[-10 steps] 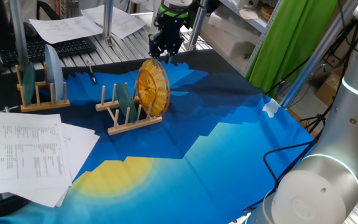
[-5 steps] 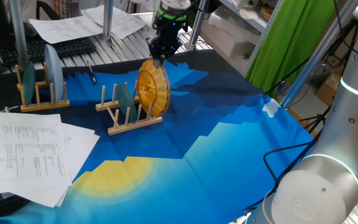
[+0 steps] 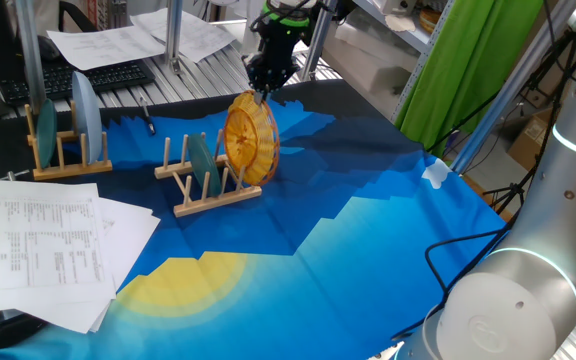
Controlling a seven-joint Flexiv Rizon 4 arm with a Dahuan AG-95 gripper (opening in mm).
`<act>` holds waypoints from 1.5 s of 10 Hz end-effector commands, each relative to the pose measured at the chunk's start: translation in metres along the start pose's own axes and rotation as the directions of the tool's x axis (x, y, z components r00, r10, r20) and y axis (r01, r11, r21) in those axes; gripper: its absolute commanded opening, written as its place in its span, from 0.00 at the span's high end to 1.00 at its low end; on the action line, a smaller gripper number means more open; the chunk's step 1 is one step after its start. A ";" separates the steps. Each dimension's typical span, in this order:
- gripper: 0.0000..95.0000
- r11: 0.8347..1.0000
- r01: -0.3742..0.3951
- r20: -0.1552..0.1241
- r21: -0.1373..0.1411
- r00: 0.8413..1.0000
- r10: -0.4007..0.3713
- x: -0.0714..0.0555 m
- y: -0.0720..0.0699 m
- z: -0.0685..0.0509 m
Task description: Take the dish off the dish rack
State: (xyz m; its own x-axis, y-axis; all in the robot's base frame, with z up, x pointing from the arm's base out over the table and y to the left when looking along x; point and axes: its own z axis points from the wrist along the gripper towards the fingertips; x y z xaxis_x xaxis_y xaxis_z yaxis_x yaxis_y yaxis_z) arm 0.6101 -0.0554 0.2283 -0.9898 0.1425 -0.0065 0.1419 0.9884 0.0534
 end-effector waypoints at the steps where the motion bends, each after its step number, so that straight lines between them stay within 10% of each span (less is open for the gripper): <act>1: 1.00 1.000 0.001 -0.010 -0.004 1.000 -0.001 0.006 -0.005 -0.011; 11: 1.00 1.000 -0.026 -0.071 -0.007 0.997 0.026 0.030 -0.006 -0.097; 15: 1.00 0.999 0.050 -0.087 0.003 0.995 -0.050 0.028 -0.029 -0.114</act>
State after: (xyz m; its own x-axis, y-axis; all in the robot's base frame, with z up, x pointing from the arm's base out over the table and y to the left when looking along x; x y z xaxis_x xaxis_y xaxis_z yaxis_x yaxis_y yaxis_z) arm 0.5744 -0.0846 0.3391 -0.9930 0.0930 0.0732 0.0969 0.9940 0.0515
